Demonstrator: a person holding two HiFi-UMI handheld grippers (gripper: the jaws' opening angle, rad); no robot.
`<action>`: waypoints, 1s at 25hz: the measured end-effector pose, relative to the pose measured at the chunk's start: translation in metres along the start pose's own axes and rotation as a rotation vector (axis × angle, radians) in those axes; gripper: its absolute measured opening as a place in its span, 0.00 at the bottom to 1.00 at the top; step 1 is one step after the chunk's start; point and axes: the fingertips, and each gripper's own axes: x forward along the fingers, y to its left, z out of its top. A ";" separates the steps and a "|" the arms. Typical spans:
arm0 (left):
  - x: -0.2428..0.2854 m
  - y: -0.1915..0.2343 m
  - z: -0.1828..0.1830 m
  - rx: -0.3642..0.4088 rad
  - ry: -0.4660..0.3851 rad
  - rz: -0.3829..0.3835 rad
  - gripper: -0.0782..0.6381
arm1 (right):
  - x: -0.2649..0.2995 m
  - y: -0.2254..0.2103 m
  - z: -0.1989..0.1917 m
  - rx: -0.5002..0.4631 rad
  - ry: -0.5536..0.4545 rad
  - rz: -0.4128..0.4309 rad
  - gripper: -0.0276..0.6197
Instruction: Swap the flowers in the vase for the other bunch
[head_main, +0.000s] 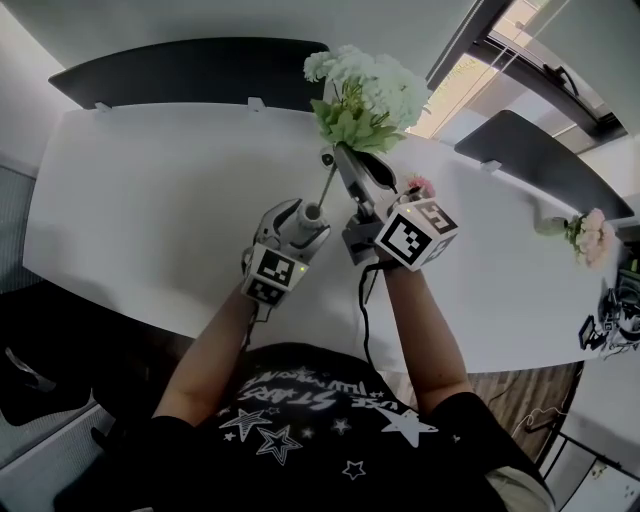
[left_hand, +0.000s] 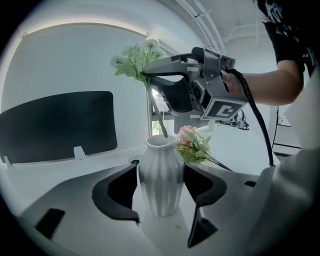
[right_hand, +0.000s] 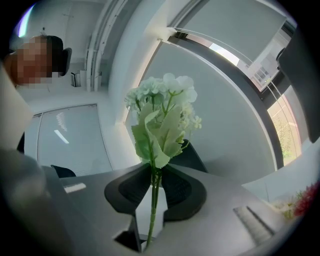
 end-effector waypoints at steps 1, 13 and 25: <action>0.001 -0.001 0.000 0.001 0.001 -0.005 0.53 | 0.000 0.001 -0.002 -0.008 0.005 0.012 0.14; 0.002 0.000 -0.013 -0.028 -0.028 -0.018 0.51 | -0.010 0.020 -0.070 -0.081 0.186 0.186 0.15; 0.002 0.000 -0.014 -0.058 -0.030 -0.026 0.51 | -0.032 0.017 -0.126 -0.137 0.335 0.138 0.15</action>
